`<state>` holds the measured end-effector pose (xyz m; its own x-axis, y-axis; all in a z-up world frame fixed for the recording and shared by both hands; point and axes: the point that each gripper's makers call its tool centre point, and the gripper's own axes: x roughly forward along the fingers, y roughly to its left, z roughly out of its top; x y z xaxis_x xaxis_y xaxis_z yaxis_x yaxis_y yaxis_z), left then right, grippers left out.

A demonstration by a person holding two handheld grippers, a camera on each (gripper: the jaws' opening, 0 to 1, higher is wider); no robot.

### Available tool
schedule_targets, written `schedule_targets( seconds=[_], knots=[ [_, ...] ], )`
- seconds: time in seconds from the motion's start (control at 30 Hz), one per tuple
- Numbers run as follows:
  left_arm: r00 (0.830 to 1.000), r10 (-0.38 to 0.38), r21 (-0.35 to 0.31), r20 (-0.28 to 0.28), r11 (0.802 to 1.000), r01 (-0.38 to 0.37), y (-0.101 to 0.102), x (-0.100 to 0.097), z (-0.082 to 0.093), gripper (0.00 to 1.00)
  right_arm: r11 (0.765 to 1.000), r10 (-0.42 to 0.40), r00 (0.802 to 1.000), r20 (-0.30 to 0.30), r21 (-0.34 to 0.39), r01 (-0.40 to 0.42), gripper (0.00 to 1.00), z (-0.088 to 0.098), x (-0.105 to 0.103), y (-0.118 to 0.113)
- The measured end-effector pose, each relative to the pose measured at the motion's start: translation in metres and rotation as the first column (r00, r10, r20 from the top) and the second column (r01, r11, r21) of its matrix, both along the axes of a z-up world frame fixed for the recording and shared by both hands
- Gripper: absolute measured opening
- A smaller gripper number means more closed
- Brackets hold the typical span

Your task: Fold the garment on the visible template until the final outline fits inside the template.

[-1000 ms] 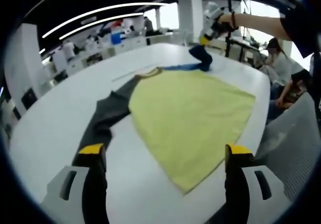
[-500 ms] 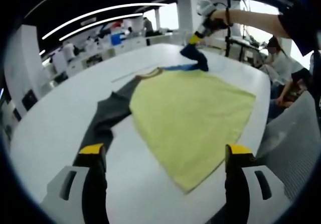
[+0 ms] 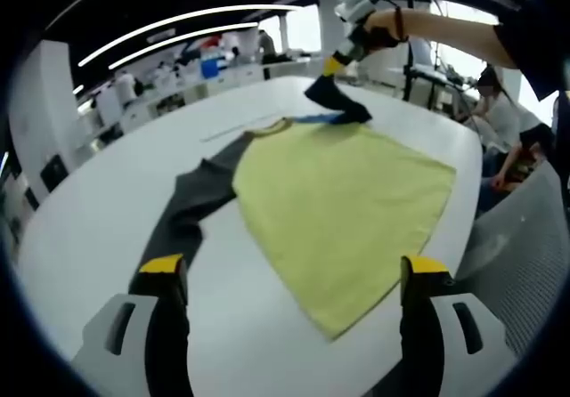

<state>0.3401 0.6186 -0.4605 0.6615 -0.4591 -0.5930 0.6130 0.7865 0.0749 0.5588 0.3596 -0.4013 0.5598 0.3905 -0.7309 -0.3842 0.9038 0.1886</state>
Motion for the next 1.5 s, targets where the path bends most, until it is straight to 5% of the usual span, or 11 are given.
schedule_targets(
  seconds=[0.6, 0.87, 1.2, 1.5],
  knots=[
    [1.0, -0.009, -0.017, -0.022, 1.0, 0.009, -0.004, 0.0, -0.006, 0.94, 0.998, 0.047, 0.998, 0.031, 0.042, -0.048, 0.0, -0.006, 0.0, 0.063],
    [1.0, -0.004, -0.019, -0.027, 1.0, 0.004, -0.003, 0.0, -0.007, 0.94, 0.996, 0.075, 0.997, 0.008, 0.048, -0.075, 0.0, -0.024, -0.01, 0.092],
    [0.999, 0.002, -0.016, -0.037, 1.0, -0.003, -0.001, -0.004, -0.01, 0.93, 0.994, 0.11, 0.994, -0.02, 0.02, -0.11, 0.0, -0.048, -0.017, 0.102],
    [0.999, 0.008, -0.021, -0.036, 1.0, -0.009, -0.001, -0.004, -0.01, 0.93, 0.989, 0.145, 0.989, 0.008, 0.033, -0.145, 0.0, -0.049, -0.024, 0.119]
  ],
)
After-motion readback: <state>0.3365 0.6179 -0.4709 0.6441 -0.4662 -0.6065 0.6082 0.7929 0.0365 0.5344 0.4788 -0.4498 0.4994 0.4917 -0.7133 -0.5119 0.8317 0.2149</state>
